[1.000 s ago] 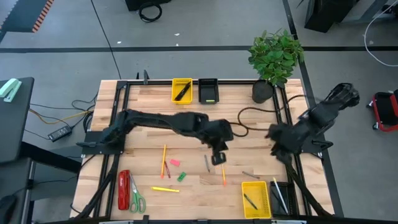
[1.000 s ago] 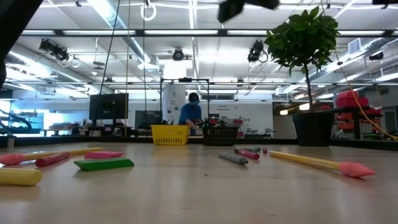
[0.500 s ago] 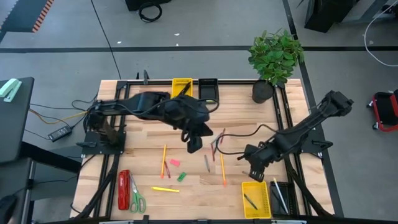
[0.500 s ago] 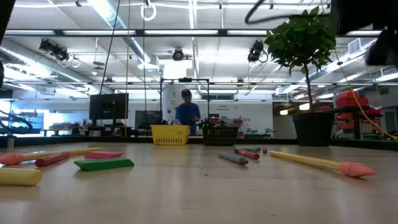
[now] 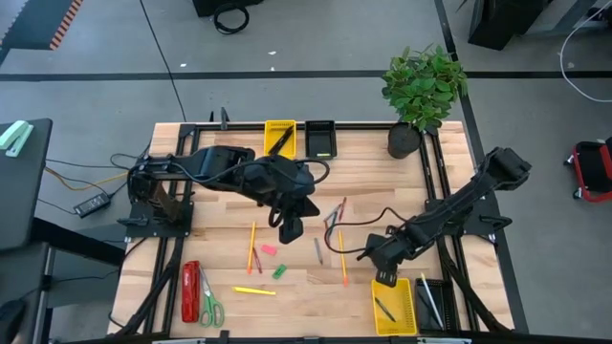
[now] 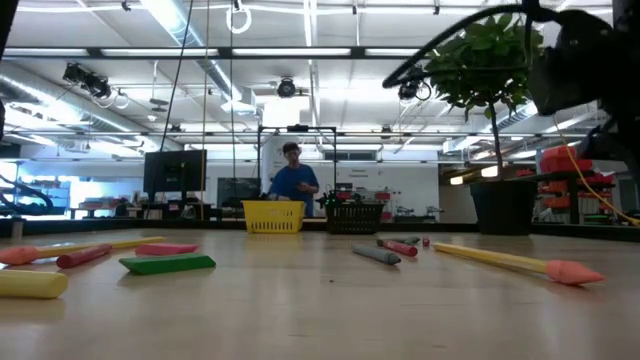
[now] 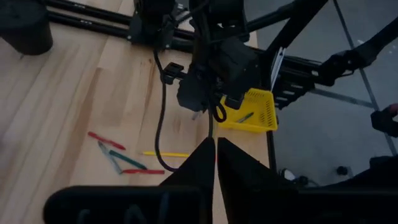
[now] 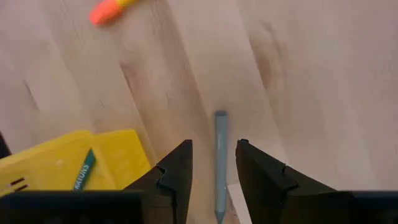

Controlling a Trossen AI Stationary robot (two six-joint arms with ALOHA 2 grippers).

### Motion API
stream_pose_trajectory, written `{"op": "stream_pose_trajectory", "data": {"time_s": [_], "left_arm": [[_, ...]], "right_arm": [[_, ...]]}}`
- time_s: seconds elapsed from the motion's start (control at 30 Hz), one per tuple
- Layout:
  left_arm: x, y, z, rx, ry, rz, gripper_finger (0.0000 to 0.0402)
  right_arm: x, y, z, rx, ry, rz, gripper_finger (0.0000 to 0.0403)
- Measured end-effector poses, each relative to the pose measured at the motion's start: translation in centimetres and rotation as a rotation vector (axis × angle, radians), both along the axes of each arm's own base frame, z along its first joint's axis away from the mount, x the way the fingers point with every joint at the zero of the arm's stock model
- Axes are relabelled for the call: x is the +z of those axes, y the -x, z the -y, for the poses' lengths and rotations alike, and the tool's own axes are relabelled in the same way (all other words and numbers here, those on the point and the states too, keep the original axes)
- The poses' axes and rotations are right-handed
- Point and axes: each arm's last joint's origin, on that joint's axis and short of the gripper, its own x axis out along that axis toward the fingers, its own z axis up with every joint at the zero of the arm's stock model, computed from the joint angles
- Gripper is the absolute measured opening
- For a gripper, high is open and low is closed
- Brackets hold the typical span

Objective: Sort crayons/erasers/pens/pencils in bins
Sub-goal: Put the top left gray crayon into the bottom yellow bin

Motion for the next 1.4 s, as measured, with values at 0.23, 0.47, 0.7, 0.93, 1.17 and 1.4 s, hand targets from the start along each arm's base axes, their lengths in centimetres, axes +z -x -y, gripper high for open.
{"op": "stream_pose_trajectory", "data": {"time_s": [0.23,0.47,0.7,0.93,1.17,1.4], "left_arm": [[0.0,0.0,-0.1,-0.04,-0.055,0.008,0.0019],[0.0,0.5,-0.7,-0.05,-0.09,-0.025,0.0011],[0.3,1.8,-1.6,-0.045,-0.112,-0.073,0.0029],[0.7,2.3,-2.7,-0.052,-0.187,-0.057,0.0011],[1.0,2.5,-4.0,-0.018,-0.197,-0.05,0.0019],[1.0,2.5,-4.5,-0.017,-0.215,-0.05,0.0029]], "right_arm": [[-1.7,-0.5,-0.4,0.009,0.005,-0.049,0.0129],[-2.8,-0.8,-0.6,0.032,0.032,-0.083,0.0129],[-3.1,-0.8,-0.5,0.075,0.065,-0.076,0.0123],[-3.2,-1.0,0.0,0.05,0.066,-0.094,0.006],[-3.1,-1.4,1.3,0.057,0.02,-0.132,0.0026],[-1.0,-1.0,3.1,0.019,0.03,-0.119,0.0026]]}}
